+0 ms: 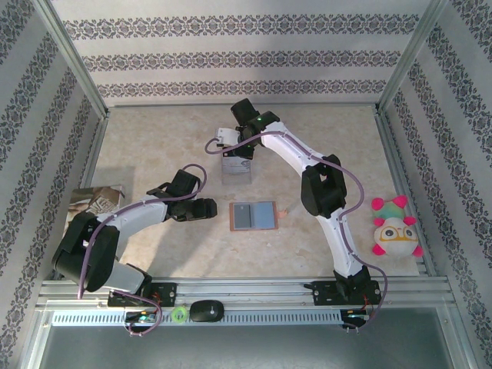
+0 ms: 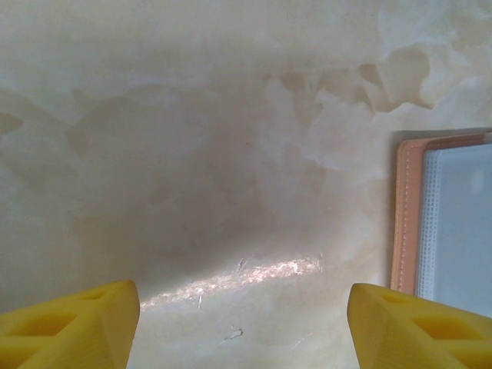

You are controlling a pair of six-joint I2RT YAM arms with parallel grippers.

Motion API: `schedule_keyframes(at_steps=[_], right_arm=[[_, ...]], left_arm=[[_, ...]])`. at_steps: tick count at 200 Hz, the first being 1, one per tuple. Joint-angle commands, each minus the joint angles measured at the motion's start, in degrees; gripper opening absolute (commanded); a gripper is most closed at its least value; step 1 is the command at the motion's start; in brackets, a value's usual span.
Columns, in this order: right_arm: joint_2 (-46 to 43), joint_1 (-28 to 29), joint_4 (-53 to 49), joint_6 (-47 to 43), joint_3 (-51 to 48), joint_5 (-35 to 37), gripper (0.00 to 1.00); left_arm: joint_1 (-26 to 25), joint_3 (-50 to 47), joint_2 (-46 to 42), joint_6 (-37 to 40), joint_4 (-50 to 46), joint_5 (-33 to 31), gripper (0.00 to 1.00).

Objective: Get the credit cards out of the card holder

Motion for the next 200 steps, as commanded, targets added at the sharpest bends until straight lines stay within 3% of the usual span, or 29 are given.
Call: schedule_keyframes(at_steps=[1, 11, 27, 81, 92, 125, 148, 161, 165, 200], right_arm=[[0.18, -0.15, 2.09, 0.02, -1.35, 1.96, 0.17], [-0.09, -0.15, 4.60, 0.90, -2.28, 3.32, 0.32], [-0.30, -0.15, 7.74, 2.34, -2.76, 5.04, 0.39], [-6.05, 0.23, 21.12, 9.38, -8.71, 6.42, 0.42], [-8.11, 0.62, 23.82, 12.46, -10.57, 5.70, 0.44], [-14.06, 0.55, 29.29, 32.06, -15.28, 0.21, 0.44], [-19.23, 0.03, 35.89, 49.21, -23.79, -4.49, 0.45], [-22.10, -0.13, 38.51, 57.74, -28.78, -6.68, 0.44], [-22.91, -0.21, 38.95, 59.38, -30.29, -7.53, 0.44], [-31.76, 1.24, 36.39, 71.64, -43.84, -6.20, 0.46]], left_arm=[[0.80, -0.53, 0.61, 0.35, 1.46, 1.13, 0.72], [0.85, -0.57, 0.52, 0.28, 1.54, 1.32, 0.72], [0.84, -0.68, 0.48, 0.22, 1.61, 1.40, 0.72], [0.82, -1.70, -0.70, -0.61, 2.62, 1.46, 0.73], [0.86, -1.82, -1.26, -0.86, 2.82, 0.92, 0.80], [0.85, -3.55, -3.74, -2.13, 6.33, 0.59, 0.88], [1.14, -4.93, -6.14, -3.29, 8.70, -0.54, 0.90], [1.91, -6.10, -7.95, -4.46, 9.97, -1.25, 0.96], [2.13, -6.56, -8.57, -4.85, 10.53, -1.23, 1.00], [5.28, -10.37, -14.55, -7.73, 14.66, 0.10, 1.00]])
